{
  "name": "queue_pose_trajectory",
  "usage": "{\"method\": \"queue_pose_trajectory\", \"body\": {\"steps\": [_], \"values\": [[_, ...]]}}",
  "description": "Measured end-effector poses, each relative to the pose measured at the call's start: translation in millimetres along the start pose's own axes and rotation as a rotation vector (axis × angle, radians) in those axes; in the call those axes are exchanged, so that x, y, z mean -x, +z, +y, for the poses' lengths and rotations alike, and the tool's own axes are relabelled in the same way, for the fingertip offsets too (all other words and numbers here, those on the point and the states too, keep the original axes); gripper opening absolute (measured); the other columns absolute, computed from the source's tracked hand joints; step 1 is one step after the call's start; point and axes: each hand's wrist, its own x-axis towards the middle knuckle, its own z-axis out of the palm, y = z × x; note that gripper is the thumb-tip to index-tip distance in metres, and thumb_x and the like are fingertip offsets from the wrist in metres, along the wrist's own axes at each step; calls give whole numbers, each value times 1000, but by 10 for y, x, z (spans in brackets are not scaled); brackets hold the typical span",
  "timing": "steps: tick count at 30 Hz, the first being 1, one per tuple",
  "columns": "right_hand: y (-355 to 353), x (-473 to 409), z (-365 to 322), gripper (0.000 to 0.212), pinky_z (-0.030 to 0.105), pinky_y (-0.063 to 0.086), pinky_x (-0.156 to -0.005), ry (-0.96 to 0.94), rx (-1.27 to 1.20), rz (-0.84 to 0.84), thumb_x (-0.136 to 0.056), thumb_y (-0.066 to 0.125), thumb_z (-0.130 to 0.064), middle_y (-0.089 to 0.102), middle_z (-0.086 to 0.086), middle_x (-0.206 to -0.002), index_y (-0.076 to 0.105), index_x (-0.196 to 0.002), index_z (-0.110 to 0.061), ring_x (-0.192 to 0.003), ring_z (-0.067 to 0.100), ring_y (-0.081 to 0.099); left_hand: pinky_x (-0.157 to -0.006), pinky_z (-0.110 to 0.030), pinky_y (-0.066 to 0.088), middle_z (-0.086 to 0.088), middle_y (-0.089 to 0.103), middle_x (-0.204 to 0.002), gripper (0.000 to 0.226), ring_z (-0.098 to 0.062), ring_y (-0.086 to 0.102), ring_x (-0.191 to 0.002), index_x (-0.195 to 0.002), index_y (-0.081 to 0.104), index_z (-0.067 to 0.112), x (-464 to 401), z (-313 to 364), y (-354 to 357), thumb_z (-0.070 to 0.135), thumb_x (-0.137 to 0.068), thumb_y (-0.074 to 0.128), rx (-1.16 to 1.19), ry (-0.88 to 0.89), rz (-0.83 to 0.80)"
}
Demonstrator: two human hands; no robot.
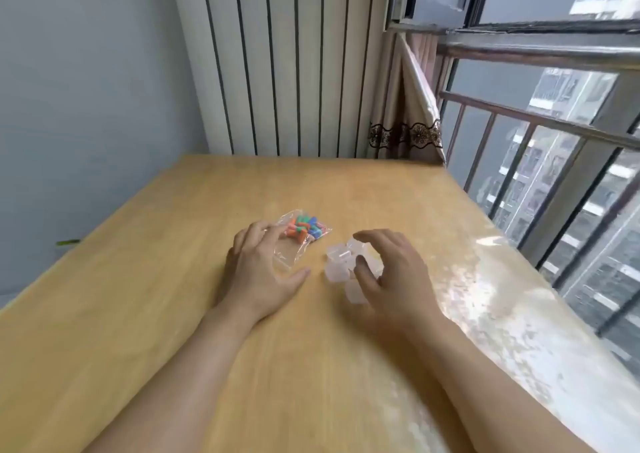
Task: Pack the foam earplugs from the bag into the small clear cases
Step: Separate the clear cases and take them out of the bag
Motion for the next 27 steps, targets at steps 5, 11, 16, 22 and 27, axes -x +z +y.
{"method": "queue_pose_trajectory", "body": {"steps": [5,11,16,22,27], "values": [[93,-46,134,25,32,49,-86,-16,46,-14,-91,57,-26,68,-10,-111,70,-113,-21,-104,16,62,-111,-33,37,12,51,-135,87,-16,46,-130,-134,51,41,-247,-39,47,74,-54,56,-90,-69,-198],[65,-20,41,13,36,53,-79,-206,155,111,-93,65,-19,72,-3,-102,74,-102,-15,-96,22,64,-95,-27,48,12,62,-115,65,-9,57,-105,-114,71,27,-16,-46,-51,64,-61,78,52,35,-256],[83,112,-182,14,35,53,-75,-256,149,-76,-88,71,-20,71,-4,-95,75,-101,-17,-90,21,64,-76,-37,53,6,67,-84,11,-18,63,-82,-78,71,17,316,5,-111,24,-86,74,35,154,-127],[74,207,-395,32,17,42,-53,144,-182,-198,-95,68,-32,69,-2,-62,70,-70,-11,-51,6,57,-53,-19,42,11,58,-57,22,-12,54,-52,-74,64,9,554,231,-235,15,-96,63,528,-155,43],[74,225,-539,32,38,63,-67,608,-941,-172,-99,66,-25,76,26,-91,73,-93,5,-77,36,78,-93,-65,44,9,63,-56,23,-10,55,-47,-72,60,20,579,568,-80,30,-92,59,700,-103,-148]]}}
